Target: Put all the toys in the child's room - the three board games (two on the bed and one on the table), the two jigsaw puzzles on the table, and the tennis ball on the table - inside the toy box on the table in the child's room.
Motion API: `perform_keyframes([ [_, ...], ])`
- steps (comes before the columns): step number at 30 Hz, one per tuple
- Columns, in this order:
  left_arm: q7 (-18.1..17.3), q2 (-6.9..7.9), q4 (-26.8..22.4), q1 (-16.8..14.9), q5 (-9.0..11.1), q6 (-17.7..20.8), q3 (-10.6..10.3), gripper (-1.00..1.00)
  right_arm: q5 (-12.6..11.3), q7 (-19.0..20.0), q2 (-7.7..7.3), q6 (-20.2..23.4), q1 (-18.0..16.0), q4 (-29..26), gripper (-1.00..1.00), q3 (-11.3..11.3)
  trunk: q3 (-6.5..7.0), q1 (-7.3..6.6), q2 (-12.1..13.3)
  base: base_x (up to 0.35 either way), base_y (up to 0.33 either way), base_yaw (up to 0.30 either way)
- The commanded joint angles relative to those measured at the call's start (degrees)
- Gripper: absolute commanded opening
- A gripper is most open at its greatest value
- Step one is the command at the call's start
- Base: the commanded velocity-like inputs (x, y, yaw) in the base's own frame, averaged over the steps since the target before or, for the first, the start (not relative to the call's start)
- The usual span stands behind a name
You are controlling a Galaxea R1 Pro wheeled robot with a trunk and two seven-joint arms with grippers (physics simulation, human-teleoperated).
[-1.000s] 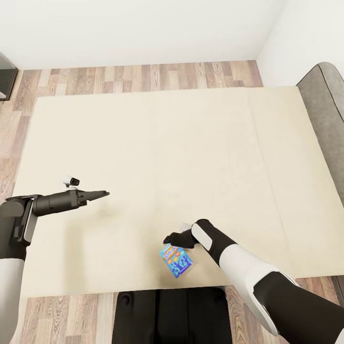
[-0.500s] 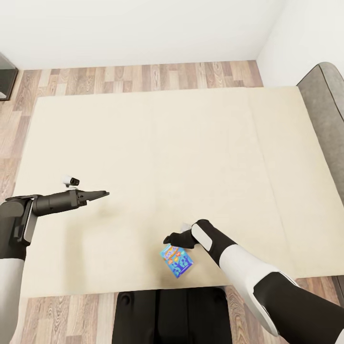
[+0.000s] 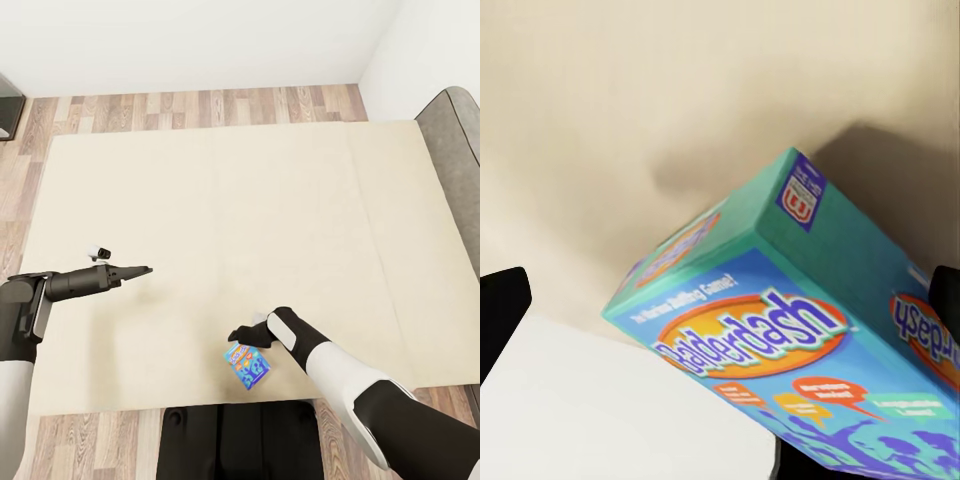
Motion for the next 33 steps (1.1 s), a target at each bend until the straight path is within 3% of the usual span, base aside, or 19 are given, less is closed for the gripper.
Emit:
perform_keyframes([
  [1, -0.2, 0.03, 0.0, 0.0, 0.0, 0.6, 0.0, 1.0, -0.1, -0.1, 0.0, 0.2, 0.0, 0.0, 1.0, 0.2, -0.06, 0.03, -0.1, 0.0, 0.0, 0.0],
  [18, -0.2, 0.03, 0.0, 0.0, 0.0, 0.6, 0.0, 1.0, 0.3, -0.6, 0.0, 4.0, -0.1, 0.6, 1.0, 0.2, -0.06, 0.03, -0.1, 0.0, 0.0, 0.0],
  [33, -0.2, 0.03, 0.0, 0.0, 0.0, 0.6, 0.0, 1.0, 0.9, -0.6, 0.0, 3.6, -0.1, 2.0, 1.0, 0.4, -0.06, 0.03, -0.1, 0.0, 0.0, 0.0],
])
